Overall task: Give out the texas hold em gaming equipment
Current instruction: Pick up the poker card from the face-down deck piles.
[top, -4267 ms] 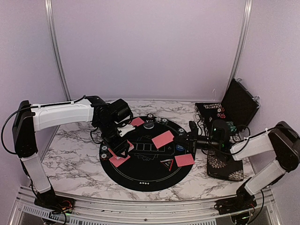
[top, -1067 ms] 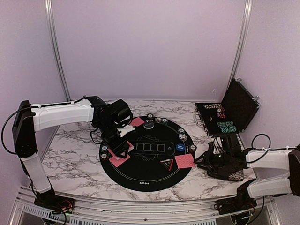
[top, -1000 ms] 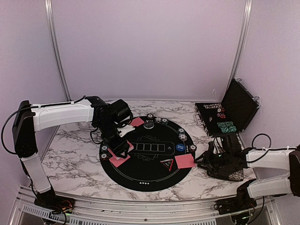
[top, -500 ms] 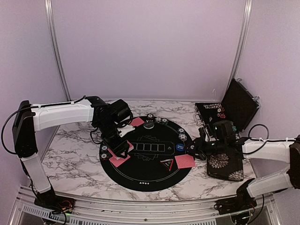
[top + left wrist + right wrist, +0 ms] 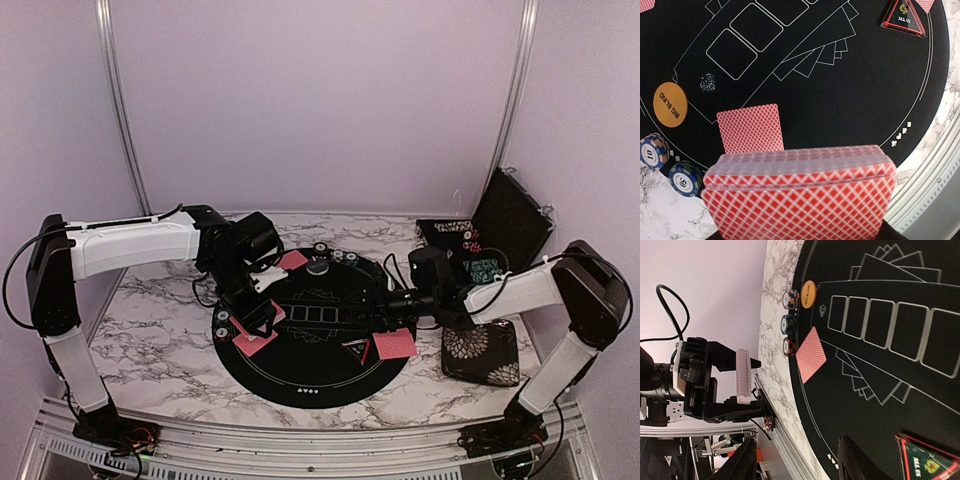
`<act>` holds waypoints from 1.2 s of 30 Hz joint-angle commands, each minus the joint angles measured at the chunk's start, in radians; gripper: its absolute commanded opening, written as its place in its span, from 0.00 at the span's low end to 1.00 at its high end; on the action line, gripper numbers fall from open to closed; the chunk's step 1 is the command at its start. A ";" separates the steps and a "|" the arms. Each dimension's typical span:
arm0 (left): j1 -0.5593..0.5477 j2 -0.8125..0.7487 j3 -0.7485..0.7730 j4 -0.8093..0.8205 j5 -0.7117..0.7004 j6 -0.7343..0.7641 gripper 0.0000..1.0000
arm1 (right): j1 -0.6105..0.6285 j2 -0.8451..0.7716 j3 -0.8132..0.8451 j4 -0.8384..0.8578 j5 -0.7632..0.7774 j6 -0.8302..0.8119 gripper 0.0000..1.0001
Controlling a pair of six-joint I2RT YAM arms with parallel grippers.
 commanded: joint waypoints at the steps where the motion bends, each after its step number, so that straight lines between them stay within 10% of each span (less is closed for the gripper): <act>1: -0.003 -0.031 -0.003 -0.007 0.018 0.009 0.55 | 0.054 0.097 0.092 0.211 -0.059 0.090 0.54; 36: -0.002 -0.047 -0.008 -0.006 0.016 0.011 0.55 | 0.206 0.435 0.380 0.411 -0.134 0.238 0.55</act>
